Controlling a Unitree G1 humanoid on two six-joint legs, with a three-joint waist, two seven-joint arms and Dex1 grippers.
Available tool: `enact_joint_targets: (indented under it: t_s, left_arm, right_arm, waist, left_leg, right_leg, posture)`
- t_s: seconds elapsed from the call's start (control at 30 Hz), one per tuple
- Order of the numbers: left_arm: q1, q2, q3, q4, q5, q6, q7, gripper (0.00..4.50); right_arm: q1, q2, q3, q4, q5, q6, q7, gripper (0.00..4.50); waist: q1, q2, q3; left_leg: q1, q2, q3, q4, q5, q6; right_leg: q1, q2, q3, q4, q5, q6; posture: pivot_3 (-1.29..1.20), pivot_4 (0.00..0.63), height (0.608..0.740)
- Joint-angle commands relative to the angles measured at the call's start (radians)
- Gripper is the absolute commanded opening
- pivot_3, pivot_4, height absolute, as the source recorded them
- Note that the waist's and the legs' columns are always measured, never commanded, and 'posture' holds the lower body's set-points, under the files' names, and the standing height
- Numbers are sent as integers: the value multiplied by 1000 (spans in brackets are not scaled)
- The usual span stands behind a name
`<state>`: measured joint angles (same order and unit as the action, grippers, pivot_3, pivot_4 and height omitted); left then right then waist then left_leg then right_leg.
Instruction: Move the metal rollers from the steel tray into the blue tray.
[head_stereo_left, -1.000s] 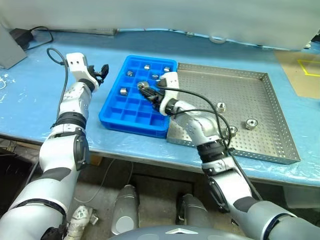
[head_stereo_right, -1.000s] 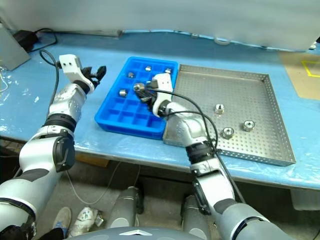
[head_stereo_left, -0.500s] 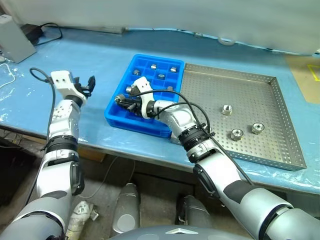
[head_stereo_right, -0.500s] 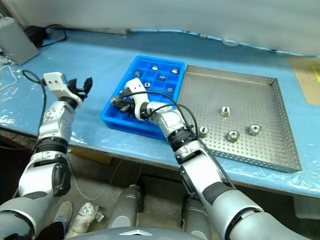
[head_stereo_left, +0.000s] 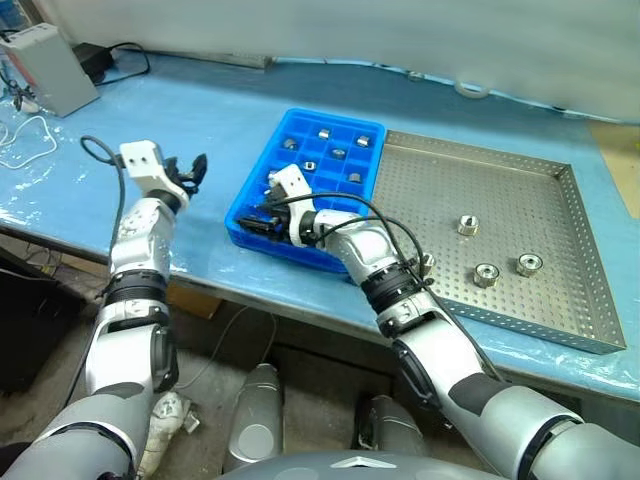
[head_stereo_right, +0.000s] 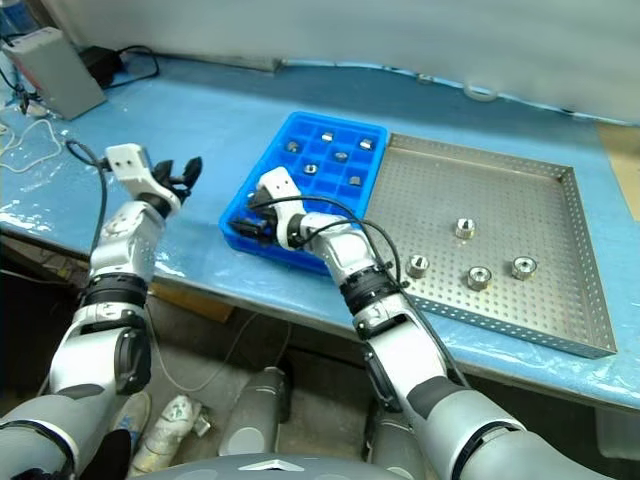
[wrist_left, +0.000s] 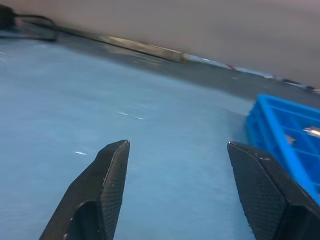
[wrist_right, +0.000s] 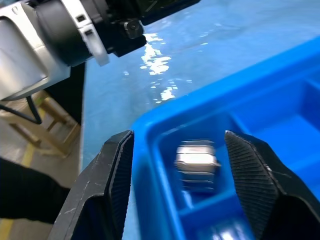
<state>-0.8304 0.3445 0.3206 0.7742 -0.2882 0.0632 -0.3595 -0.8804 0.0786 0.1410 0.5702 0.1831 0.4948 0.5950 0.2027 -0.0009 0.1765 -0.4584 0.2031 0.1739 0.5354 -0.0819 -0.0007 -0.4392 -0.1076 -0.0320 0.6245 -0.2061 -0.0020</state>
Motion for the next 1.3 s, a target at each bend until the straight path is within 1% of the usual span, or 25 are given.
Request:
enact_joint_targets:
  t_s: [0.03,0.2,0.27,0.37,0.47,0.63,0.73,0.83,0.87,0.9,1.0,1.13,1.2,1.3]
  left_arm:
    - [-104,-20,-26,58,-5,-40,-71,3426]
    - [-226,-81,-56,153,-26,-81,-253,3426]
    - [-271,-99,-86,191,-10,-101,-347,3426]
    - [-316,-131,-124,252,3,-90,-476,3426]
    - [-338,-173,-190,294,47,-109,-581,3426]
    - [-356,-259,-270,308,75,-92,-774,3426]
    - [-347,-298,-349,340,147,-129,-844,3426]
    - [-344,-316,-420,382,228,-171,-850,3426]
    - [-345,-318,-433,394,246,-179,-849,3426]
    - [-342,-324,-454,415,277,-199,-818,3426]
    - [-339,-344,-469,455,314,-224,-775,3426]
    - [-330,-381,-475,479,342,-249,-759,3426]
    - [-319,-411,-486,493,368,-257,-705,3426]
    - [-312,-442,-479,506,373,-238,-673,3426]
  right_arm:
    - [32,-30,-111,-175,76,46,-53,2938]
    - [121,-76,-259,-444,211,132,-110,2938]
    - [163,-104,-313,-569,280,180,-125,2938]
    - [246,-159,-376,-739,377,279,-148,2938]
    - [341,-197,-441,-877,458,357,-204,2938]
    - [507,-258,-499,-1077,544,437,-282,2938]
    - [621,-312,-519,-1175,585,481,-305,2938]
    - [716,-350,-548,-1230,618,499,-333,2938]
    - [736,-358,-555,-1240,626,501,-342,2938]
    - [772,-369,-586,-1257,637,499,-352,2938]
    - [835,-389,-655,-1291,682,483,-386,2938]
    - [872,-408,-689,-1308,715,462,-430,2938]
    - [878,-413,-695,-1319,733,453,-449,2938]
    - [884,-415,-691,-1331,764,438,-473,2938]
  waist:
    - [-3,0,0]
    - [-31,-1,0]
    - [-48,-1,0]
    - [-72,-1,0]
    - [-87,-1,0]
    - [-120,-1,0]
    - [-134,-1,0]
    - [-145,0,-1]
    - [-151,0,-1]
    - [-157,0,-1]
    - [-164,0,-1]
    - [-169,0,-1]
    - [-173,1,-1]
    - [-180,1,-1]
  left_leg:
    - [0,0,0,0,0,0]
    - [0,-1,2,1,1,-1]
    - [0,-1,3,2,3,-3]
    - [0,-5,3,2,1,0]
    - [3,-5,4,2,0,2]
    - [3,-5,7,3,-3,6]
    - [6,-4,9,3,-4,9]
    - [16,-2,14,2,-6,12]
    - [19,-1,16,2,-7,13]
    - [19,-2,19,2,-7,13]
    - [19,-2,21,2,-8,15]
    - [19,-2,23,2,-10,17]
    - [19,-2,24,2,-10,18]
    - [19,-2,25,2,-11,20]
  right_leg:
    - [0,0,0,0,0,0]
    - [1,1,2,-2,1,1]
    - [1,1,2,-4,1,1]
    - [1,1,3,-6,1,1]
    - [3,1,3,-7,1,1]
    - [4,1,5,-10,0,0]
    - [7,0,7,-11,0,0]
    - [18,0,8,-18,0,1]
    - [20,0,8,-18,-1,4]
    - [19,-1,9,-19,-4,8]
    - [19,-1,10,-20,-4,9]
    - [19,-1,11,-21,-3,8]
    - [19,-1,11,-21,-3,7]
    - [19,-2,11,-22,-3,7]
  posture:
    - [107,150,740]
    - [-40,150,740]
    - [-93,150,740]
    - [-158,150,740]
    - [-213,150,740]
    - [-310,150,740]
    - [-360,150,740]
    - [-406,150,740]
    - [-417,150,740]
    - [-434,150,740]
    - [-464,150,740]
    - [-509,150,740]
    - [-521,150,740]
    - [-529,150,740]
